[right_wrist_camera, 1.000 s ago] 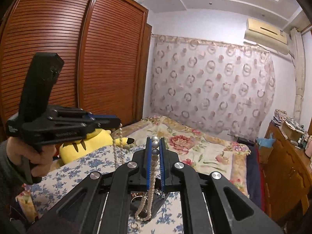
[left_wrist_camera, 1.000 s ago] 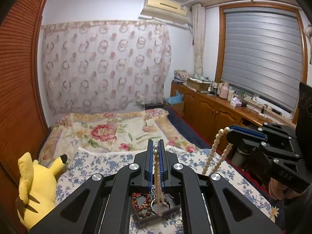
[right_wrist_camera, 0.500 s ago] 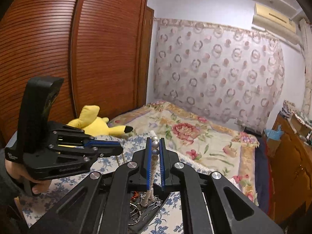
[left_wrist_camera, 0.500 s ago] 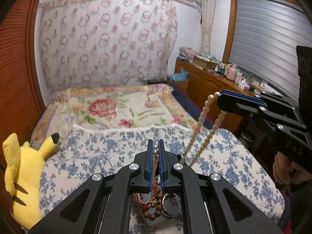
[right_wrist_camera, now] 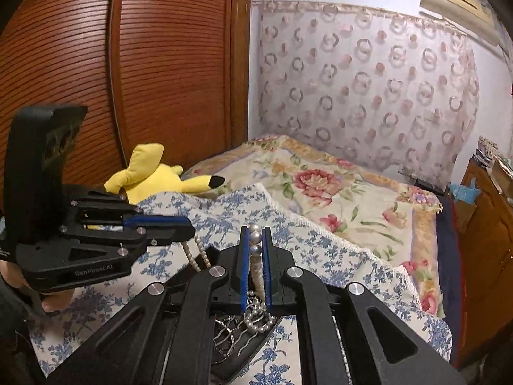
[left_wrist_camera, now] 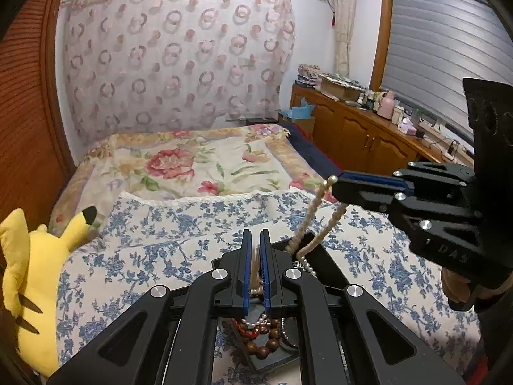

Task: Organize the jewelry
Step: 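Lower the pearls into the box and open both tools, then grasp the gold ring with the left tool while the right tool grasps the jade bangle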

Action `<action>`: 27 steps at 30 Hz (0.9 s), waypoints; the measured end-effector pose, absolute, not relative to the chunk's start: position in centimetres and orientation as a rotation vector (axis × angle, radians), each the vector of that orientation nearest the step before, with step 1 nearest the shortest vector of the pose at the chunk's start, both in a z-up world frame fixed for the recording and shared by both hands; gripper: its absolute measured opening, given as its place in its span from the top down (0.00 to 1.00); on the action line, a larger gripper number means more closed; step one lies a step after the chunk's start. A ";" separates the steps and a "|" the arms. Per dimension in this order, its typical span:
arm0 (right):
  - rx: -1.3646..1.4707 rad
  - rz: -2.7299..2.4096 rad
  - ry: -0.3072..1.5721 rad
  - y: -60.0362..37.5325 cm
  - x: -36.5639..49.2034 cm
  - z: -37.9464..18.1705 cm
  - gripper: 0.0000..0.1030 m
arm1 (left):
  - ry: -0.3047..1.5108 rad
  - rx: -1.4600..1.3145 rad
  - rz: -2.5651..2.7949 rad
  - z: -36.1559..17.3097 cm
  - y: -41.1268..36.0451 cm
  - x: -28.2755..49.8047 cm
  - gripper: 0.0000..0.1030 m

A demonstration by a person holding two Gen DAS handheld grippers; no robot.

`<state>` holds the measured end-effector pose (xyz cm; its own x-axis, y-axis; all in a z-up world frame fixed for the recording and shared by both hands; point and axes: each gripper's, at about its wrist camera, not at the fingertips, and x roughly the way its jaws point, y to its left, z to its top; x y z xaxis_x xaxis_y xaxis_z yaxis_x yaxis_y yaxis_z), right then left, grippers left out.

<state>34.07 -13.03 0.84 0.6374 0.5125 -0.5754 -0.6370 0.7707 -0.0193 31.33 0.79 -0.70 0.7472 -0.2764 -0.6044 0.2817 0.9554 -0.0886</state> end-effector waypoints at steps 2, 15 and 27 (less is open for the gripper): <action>-0.223 0.658 0.594 -13.0 34.3 0.6 0.91 | 0.662 0.015 -0.300 -0.9 0.7 31.2 0.95; -0.185 0.668 0.579 -15.1 32.0 1.2 0.91 | 0.652 0.044 -0.266 -1.7 1.0 29.1 0.38; -0.149 0.632 0.711 -19.2 23.2 -4.8 0.49 | 0.679 0.002 -0.264 -4.5 1.9 23.8 0.09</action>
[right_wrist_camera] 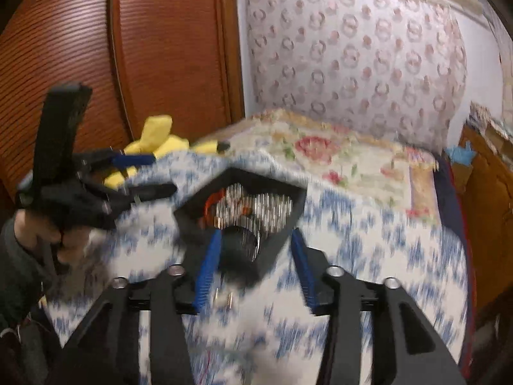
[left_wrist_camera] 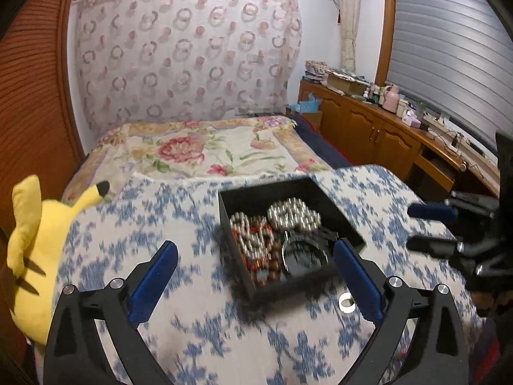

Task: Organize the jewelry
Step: 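Grasp the gold ring with the left tool while the right tool grasps the jade bangle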

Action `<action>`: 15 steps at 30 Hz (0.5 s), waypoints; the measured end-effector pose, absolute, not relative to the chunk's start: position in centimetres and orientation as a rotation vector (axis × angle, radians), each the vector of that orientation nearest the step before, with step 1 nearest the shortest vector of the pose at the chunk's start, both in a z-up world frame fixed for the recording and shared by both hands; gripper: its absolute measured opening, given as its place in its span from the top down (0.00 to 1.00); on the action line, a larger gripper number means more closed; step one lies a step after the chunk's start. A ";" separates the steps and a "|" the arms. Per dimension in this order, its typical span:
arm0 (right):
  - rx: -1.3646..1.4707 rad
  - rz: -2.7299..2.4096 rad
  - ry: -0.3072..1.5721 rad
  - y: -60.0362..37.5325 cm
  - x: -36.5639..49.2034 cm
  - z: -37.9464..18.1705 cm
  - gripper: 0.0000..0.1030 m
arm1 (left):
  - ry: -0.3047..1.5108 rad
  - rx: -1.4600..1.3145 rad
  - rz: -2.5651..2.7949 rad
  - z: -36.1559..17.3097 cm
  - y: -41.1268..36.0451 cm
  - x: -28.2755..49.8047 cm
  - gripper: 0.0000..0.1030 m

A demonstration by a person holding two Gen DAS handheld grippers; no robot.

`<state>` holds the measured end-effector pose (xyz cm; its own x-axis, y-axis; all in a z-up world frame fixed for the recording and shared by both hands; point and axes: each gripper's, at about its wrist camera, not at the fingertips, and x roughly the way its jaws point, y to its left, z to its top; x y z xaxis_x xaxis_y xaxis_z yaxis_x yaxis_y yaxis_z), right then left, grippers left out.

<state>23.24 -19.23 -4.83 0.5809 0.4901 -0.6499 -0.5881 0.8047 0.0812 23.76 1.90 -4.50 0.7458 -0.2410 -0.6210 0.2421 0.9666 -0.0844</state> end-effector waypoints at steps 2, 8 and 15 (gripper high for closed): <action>-0.154 0.624 0.742 -19.5 22.1 -6.2 0.46 | 0.696 0.002 -0.266 -5.2 1.8 23.0 0.09; -0.181 0.628 0.842 -19.5 19.1 -10.0 0.24 | 0.741 0.003 -0.281 -7.1 1.6 20.9 0.09; -0.199 0.651 0.890 -18.7 17.6 -11.5 0.23 | 0.799 0.040 -0.321 -8.8 0.2 20.1 0.09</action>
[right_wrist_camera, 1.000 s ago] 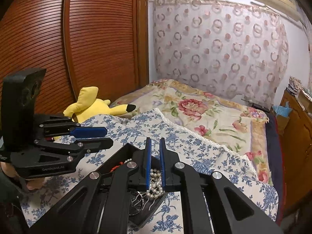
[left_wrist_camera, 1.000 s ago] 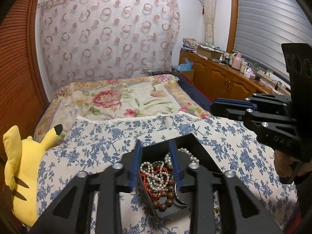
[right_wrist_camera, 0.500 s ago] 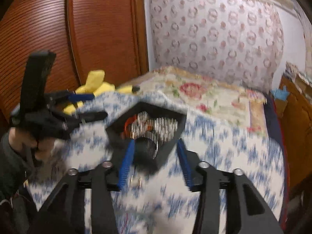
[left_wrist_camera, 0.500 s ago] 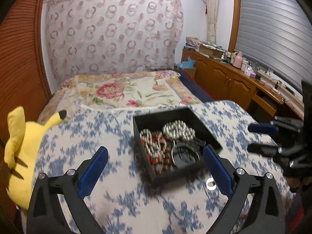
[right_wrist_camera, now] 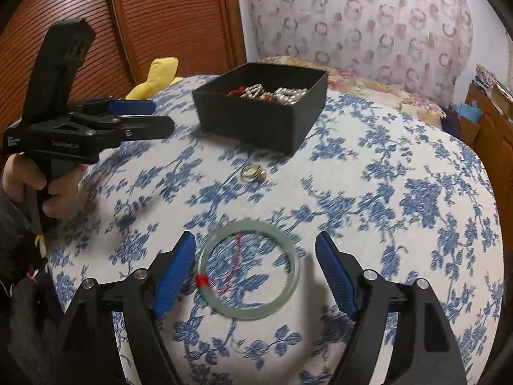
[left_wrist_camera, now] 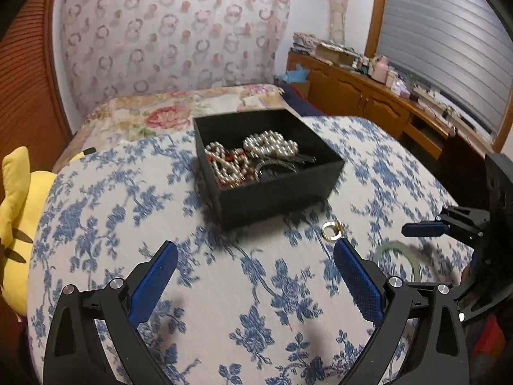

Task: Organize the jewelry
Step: 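Grasp the gold ring with the left tool while the right tool grasps the jade bangle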

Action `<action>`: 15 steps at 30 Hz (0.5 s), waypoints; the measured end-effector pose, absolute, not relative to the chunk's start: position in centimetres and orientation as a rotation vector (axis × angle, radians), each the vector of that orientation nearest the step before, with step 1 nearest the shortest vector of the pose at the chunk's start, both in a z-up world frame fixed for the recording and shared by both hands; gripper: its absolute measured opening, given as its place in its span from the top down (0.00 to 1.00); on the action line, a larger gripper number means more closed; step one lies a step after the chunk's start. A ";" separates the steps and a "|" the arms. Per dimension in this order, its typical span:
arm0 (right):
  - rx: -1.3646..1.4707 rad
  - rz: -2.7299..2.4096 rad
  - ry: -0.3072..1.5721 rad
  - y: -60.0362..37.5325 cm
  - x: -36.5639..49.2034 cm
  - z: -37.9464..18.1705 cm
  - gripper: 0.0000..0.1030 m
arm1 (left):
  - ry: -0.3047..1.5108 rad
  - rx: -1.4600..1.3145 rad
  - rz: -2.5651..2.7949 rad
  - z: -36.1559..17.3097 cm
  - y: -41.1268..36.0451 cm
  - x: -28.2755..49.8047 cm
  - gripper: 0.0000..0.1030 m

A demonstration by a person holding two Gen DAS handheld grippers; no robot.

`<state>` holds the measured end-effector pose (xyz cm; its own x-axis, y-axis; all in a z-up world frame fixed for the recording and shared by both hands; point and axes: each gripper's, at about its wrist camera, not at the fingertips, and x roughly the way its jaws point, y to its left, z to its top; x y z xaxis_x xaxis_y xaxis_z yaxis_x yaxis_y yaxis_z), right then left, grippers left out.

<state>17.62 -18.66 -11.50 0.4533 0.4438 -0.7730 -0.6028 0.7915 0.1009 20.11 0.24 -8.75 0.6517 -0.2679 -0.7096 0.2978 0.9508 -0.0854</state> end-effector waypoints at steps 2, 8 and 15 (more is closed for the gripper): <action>-0.204 0.655 0.894 -18.3 17.5 -11.6 0.22 | 0.810 0.054 -0.324 -9.1 -0.2 20.0 0.09; -0.273 0.645 0.915 -17.6 17.2 -12.3 0.20 | 0.841 0.066 -0.323 -10.0 -0.9 20.3 0.09; -0.324 0.641 0.913 -18.0 17.3 -12.3 0.28 | 0.859 0.073 -0.341 -10.3 -1.8 20.8 0.09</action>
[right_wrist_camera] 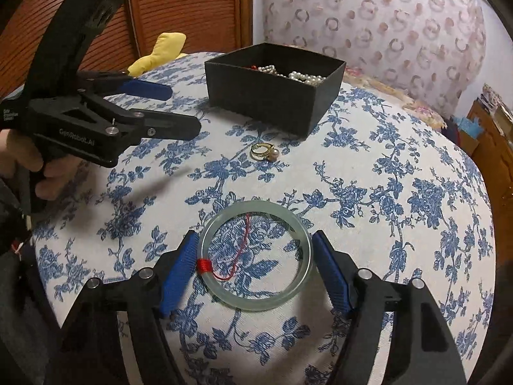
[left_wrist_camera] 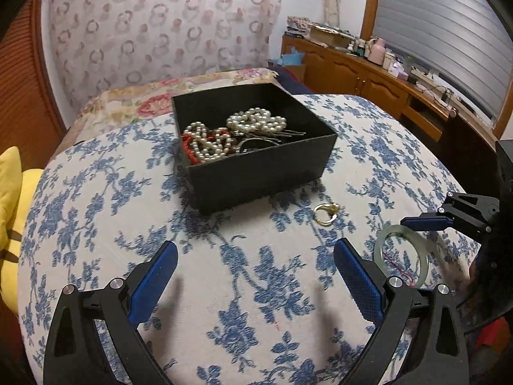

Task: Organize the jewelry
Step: 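Grasp the gold ring with the left tool while the right tool grasps the jade bangle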

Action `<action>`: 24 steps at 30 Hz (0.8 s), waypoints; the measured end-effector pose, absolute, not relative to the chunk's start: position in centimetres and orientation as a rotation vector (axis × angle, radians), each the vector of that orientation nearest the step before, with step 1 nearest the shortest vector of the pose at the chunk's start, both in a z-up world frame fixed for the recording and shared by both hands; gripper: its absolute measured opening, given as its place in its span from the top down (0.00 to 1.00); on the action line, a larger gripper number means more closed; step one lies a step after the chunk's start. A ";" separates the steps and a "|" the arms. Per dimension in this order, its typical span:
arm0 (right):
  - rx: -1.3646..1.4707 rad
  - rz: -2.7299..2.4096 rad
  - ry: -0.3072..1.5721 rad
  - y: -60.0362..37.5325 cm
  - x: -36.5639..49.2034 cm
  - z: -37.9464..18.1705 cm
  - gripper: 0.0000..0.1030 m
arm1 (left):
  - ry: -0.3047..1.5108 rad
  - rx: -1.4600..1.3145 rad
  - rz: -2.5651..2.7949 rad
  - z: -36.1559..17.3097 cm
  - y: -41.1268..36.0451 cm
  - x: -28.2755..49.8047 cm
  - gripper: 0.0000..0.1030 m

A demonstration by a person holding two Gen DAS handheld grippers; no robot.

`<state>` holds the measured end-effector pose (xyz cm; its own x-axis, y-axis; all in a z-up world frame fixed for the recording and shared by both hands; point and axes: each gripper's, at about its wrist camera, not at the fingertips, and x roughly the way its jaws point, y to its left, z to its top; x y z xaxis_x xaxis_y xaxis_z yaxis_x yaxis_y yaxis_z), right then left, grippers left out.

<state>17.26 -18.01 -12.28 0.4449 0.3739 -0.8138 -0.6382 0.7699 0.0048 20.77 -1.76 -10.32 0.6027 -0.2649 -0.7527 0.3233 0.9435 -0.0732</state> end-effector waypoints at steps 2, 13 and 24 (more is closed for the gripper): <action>-0.312 0.624 0.909 -18.7 17.6 -12.1 0.28 | 0.858 0.079 -0.346 -10.2 -2.3 21.0 0.09; -0.228 0.547 0.872 -23.3 19.9 -11.0 0.28 | 0.867 0.140 -0.423 -10.4 -6.9 22.8 0.09; -0.187 0.522 0.884 -25.4 21.0 -11.4 0.28 | 0.922 0.166 -0.454 -11.9 -8.8 24.0 0.56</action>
